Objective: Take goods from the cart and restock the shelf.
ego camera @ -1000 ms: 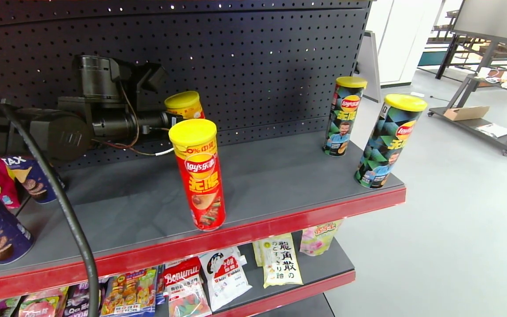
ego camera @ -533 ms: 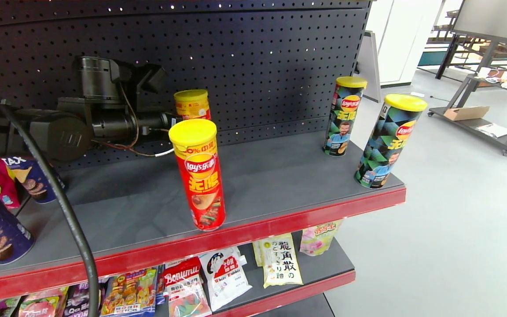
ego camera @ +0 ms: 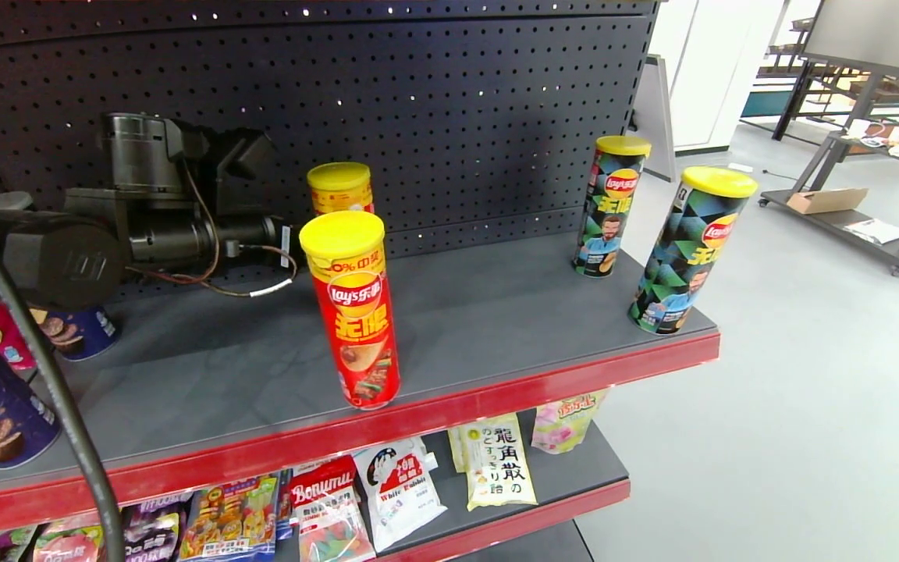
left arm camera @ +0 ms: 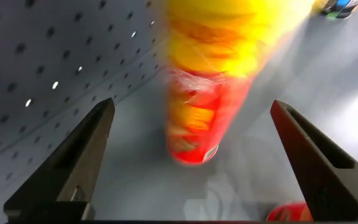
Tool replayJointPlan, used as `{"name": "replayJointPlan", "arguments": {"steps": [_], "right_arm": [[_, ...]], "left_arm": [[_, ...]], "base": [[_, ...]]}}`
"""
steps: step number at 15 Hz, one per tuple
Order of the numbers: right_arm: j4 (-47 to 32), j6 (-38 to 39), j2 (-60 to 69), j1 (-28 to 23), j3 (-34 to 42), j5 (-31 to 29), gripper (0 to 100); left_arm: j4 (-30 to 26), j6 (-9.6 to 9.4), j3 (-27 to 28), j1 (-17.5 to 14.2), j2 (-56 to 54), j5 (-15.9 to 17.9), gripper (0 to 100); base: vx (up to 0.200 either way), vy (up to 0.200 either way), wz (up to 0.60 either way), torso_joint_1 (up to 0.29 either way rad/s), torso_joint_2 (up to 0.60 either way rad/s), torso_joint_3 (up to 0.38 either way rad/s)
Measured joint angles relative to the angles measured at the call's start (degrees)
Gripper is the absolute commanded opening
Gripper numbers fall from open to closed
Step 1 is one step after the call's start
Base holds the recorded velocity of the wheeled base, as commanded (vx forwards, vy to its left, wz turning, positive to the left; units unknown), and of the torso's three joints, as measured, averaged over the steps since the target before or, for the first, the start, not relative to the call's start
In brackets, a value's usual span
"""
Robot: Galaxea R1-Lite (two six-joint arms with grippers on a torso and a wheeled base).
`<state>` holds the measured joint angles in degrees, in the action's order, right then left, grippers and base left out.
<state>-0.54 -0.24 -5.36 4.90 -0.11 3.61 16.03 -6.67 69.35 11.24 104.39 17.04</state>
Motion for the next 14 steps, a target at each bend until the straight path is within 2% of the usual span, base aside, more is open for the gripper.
{"name": "replayJointPlan", "arguments": {"steps": [5,11,12,14], "right_arm": [[0.0,0.0,0.0,0.0,0.0,0.0,100],[0.0,0.0,0.0,0.0,0.0,0.0,100],[0.0,0.0,0.0,0.0,0.0,0.0,100],[0.0,0.0,0.0,0.0,0.0,0.0,100]], "left_arm": [[0.1,-0.02,-5.6,-1.7,-4.0,0.0,100],[0.0,-0.13,-14.3,-2.3,-11.2,0.3,100],[-0.1,-0.5,-16.9,-2.4,-13.6,0.6,100],[-0.2,-2.44,-22.3,-3.3,-19.0,2.5,100]], "base": [[0.0,0.0,0.0,0.0,0.0,0.0],[0.0,0.0,0.0,0.0,0.0,0.0],[0.0,0.0,0.0,0.0,0.0,0.0],[0.0,0.0,0.0,0.0,0.0,0.0]]}}
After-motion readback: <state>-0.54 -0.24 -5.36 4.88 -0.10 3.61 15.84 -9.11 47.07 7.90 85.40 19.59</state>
